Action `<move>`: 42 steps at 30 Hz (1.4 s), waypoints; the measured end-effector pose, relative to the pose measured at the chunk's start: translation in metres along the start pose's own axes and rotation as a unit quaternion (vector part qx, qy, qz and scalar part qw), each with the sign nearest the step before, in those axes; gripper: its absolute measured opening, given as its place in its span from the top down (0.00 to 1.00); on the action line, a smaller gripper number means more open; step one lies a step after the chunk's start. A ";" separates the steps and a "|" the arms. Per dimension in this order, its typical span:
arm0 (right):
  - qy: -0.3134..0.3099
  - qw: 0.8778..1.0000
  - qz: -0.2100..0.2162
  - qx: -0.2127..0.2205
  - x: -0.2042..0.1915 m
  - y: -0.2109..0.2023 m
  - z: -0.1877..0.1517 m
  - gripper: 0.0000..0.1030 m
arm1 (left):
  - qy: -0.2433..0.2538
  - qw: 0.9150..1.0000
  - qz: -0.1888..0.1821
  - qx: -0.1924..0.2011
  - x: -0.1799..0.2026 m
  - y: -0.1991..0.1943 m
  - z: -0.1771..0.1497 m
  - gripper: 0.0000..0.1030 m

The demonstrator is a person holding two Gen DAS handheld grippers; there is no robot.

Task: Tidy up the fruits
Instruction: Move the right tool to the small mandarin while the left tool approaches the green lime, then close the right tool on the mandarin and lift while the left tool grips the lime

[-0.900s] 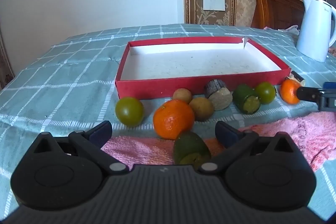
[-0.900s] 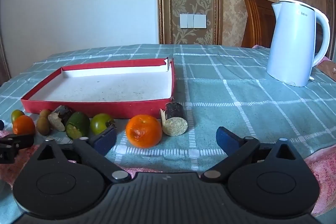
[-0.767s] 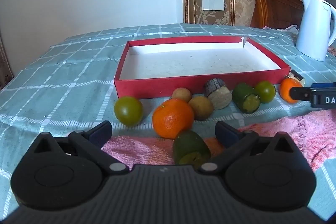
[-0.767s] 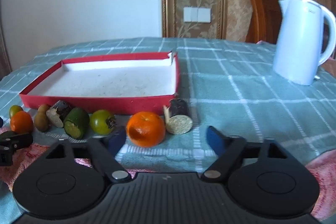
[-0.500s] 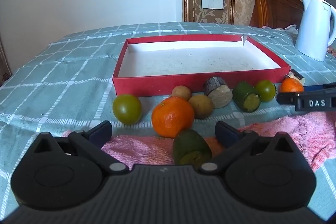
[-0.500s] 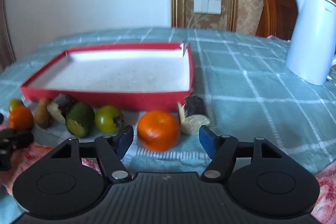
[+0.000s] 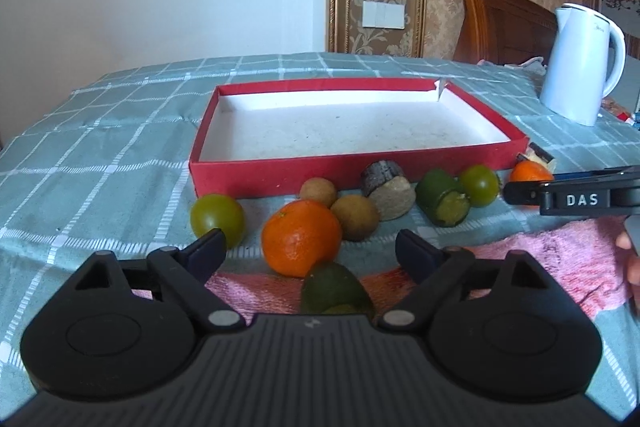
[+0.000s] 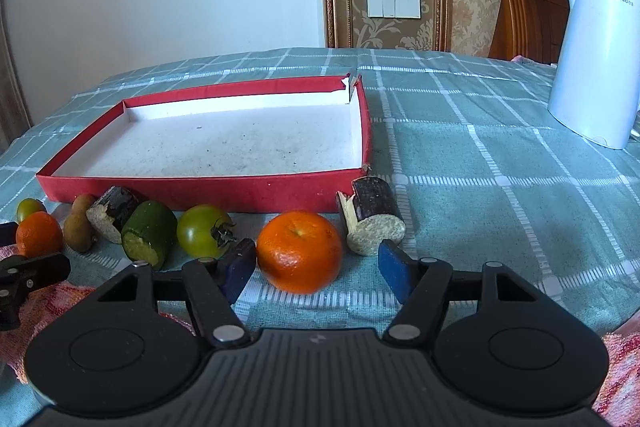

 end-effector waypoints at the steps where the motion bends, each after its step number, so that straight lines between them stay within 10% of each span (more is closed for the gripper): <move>1: 0.000 1.000 0.000 0.000 0.000 0.000 0.000 0.34 | 0.004 1.000 0.004 0.001 0.001 -0.001 0.000 0.13; 14: 0.002 1.000 0.002 0.000 0.001 0.000 0.000 0.33 | 0.024 0.999 -0.026 0.040 0.004 -0.027 -0.005 0.17; 31: 0.004 1.000 0.004 0.000 0.001 -0.001 0.001 0.33 | -0.025 0.998 -0.049 -0.004 -0.001 -0.037 -0.011 0.18; 42: 0.005 1.000 0.005 0.000 0.002 -0.001 0.000 0.33 | -0.001 1.000 -0.022 0.001 0.016 -0.041 -0.018 0.74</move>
Point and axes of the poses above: each gripper's, at about its wrist camera, not at the fingertips, and y roughly the way its jaws point, x to its right, z to its top, the point moved 2 cm from there along y, roughly the way its jaws point, and after that the axes turned 1 degree about -z, right-handed, at the moved point
